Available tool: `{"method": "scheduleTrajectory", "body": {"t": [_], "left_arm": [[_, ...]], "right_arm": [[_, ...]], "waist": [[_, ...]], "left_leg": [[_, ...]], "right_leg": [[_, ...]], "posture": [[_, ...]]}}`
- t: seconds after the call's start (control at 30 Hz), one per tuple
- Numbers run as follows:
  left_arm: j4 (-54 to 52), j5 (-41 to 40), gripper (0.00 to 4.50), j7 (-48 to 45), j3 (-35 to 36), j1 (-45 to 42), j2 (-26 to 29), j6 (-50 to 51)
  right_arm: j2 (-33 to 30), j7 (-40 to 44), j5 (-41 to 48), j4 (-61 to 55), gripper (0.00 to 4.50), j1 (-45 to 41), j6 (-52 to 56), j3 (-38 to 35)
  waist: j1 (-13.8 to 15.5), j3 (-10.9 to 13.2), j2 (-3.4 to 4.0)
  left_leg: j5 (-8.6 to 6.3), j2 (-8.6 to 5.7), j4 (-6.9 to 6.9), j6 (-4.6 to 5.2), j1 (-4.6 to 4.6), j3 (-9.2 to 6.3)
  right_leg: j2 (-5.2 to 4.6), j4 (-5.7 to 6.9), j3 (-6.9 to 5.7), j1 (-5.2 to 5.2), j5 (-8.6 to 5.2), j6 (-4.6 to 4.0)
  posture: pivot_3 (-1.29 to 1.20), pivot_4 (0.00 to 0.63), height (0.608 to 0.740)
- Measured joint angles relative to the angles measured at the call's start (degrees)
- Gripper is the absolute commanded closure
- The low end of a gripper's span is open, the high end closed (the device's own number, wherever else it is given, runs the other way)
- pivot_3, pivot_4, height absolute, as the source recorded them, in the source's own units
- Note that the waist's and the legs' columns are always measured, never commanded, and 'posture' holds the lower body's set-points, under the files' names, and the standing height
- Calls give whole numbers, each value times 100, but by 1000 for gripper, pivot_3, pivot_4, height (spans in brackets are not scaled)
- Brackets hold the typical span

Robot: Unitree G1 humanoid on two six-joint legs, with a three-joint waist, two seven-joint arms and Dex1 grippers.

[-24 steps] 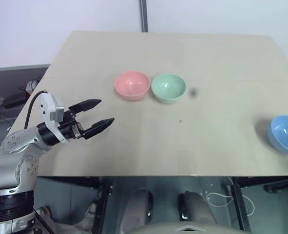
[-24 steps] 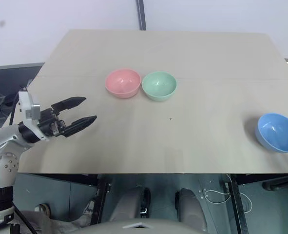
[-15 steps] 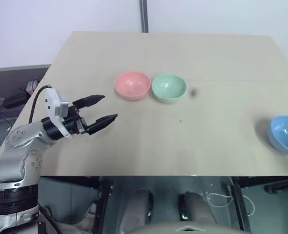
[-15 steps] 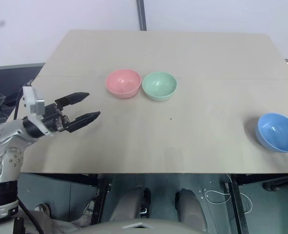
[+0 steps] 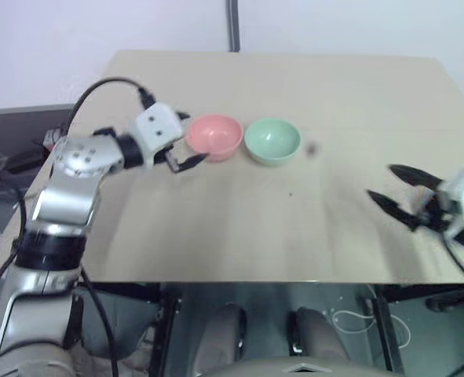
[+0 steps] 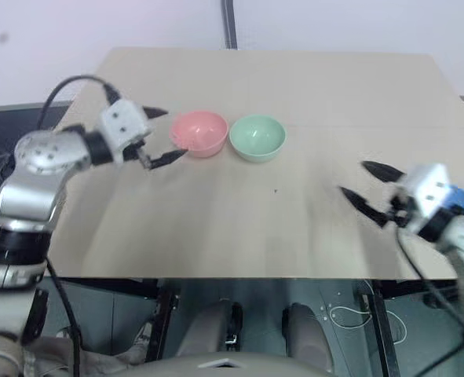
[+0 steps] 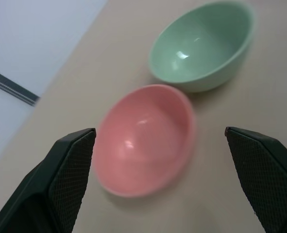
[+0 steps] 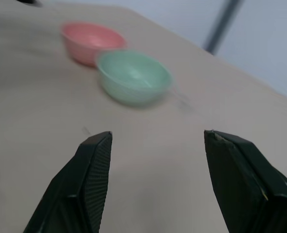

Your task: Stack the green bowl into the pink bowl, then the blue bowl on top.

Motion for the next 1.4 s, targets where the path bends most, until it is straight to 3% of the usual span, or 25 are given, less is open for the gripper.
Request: {"method": "scheduleTrajectory", "body": {"t": [0.07, 0.2, 0.23, 0.33, 0.47, 0.57, 0.67, 0.7, 0.83, 1.0, 1.17, 1.4], "left_arm": [[679, 658, 0, -59, -583, -481, -118, -368], [1747, 1490, 0, -286, -1427, -945, -501, -1024], [1894, 1566, 244, -325, -1537, -969, -567, -1141], [2394, 1746, 1173, -406, -1699, -1179, -774, -1541], [2784, 1827, 3253, -479, -1723, -1400, -972, -1896], [2802, 1771, 4455, -686, -1700, -1403, -967, -1919], [2383, 1420, 4455, -1146, -1518, -1263, -891, -1879], [1807, 1106, 4455, -1504, -1389, -1040, -724, -1766], [460, 380, 4500, -2267, -1161, -449, -251, -1365], [-780, -255, 4500, -2667, -970, -13, -20, -644], [-1096, -236, 4500, -2507, -1315, 48, -683, -467], [-505, 143, 4500, -2697, -2029, -220, -1383, -950]], "right_arm": [[230, -207, -311, -74, 1206, -330, 66, 709], [289, -444, -906, 24, 1206, -462, 126, 1353], [291, -479, -985, 49, 1132, -490, 142, 1392], [281, -527, -1122, 62, 1096, -511, 176, 1398], [244, -521, -1118, -3, 1096, -370, 199, 1329], [226, -533, -1105, -33, 1096, -237, 205, 1253], [279, -573, -1067, -31, 1096, -226, 194, 1172], [285, -548, -1017, -33, 1096, -231, 169, 1148], [281, -475, -983, -22, 116, -220, 94, 1097], [245, -447, -873, -24, 116, -85, 93, 954], [146, -625, -1073, -140, 116, 292, -11, 569], [142, -967, -1219, -557, 116, 495, 306, 394]], "waist": [[-4, 0, 1], [-10, 2, -2], [-15, 2, -2], [-17, 3, -4], [-17, 3, -4], [-27, 3, -4], [-46, 3, -5], [-61, 3, -4], [-129, 3, -3], [-92, 3, -3], [-8, 1, -1], [-28, 1, 0]], "left_leg": [[2, -11, 0, -4, -23, 3], [9, -12, -1, -15, -51, 10], [9, -12, 0, -15, -65, 11], [9, -11, 16, -16, -109, 3], [9, -12, 20, -14, -106, 4], [7, -11, 23, -12, -105, 4], [8, -8, 24, -13, -104, 4], [9, -6, 23, -14, -104, 4], [9, -3, 24, -15, -102, 4], [-1, -4, 30, 2, -95, -3], [-2, -7, 47, 5, -77, -4], [-2, 0, 54, 5, -69, 1]], "right_leg": [[1, -9, 2, -19, 0, 0], [-11, -33, 4, -36, -8, 13], [-14, -33, 5, -48, -8, 14], [-16, -17, -2, -90, -7, 15], [-16, 0, -1, -91, -7, 15], [-16, 7, 0, -91, -7, 15], [-16, 10, 0, -92, -7, 15], [-15, 10, 1, -92, -7, 15], [-16, 11, 3, -91, -7, 14], [-18, 15, -5, -78, -7, 15], [-13, 23, -5, -57, -7, 16], [2, 32, 4, -55, -7, 15]], "posture": [[0, 150, 740], [0, 150, 740], [0, 150, 740], [0, 150, 740], [0, 150, 740], [0, 150, 740], [0, 150, 740], [0, 150, 740], [0, 150, 740], [0, 150, 740], [0, 150, 740], [0, 150, 740]]}}
